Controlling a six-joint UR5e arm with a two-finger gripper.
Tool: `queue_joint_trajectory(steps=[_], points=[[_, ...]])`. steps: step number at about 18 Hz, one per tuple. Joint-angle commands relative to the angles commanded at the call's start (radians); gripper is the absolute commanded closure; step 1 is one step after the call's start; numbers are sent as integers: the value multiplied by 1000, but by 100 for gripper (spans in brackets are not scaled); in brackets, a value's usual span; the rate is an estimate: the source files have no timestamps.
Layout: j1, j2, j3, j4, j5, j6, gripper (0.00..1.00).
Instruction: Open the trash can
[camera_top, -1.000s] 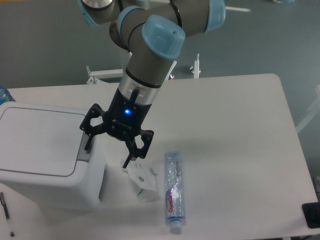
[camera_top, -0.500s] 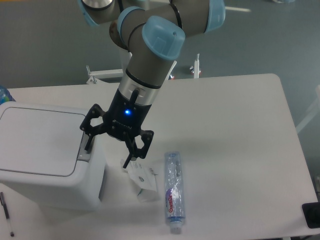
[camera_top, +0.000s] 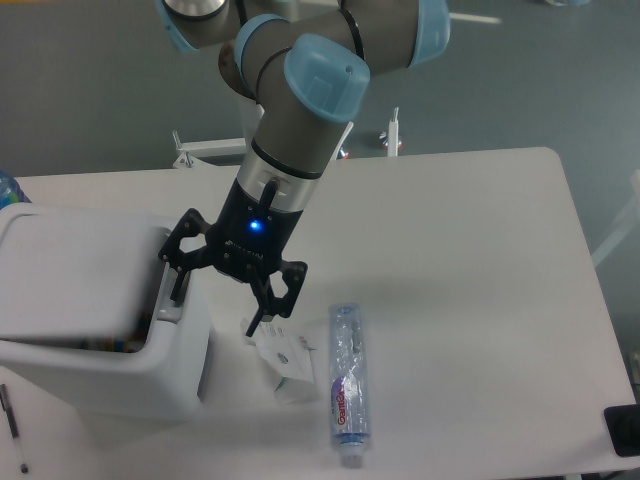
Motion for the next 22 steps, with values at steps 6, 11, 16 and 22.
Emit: queue_joint_trajectory(steps=[6,11,16,22], points=[[0,8,5,-3,-2,2,0],[8,8,14,20,-2,5,0],[80,6,34,31,-2,11,0],[126,-18,72,35,0,29,0]])
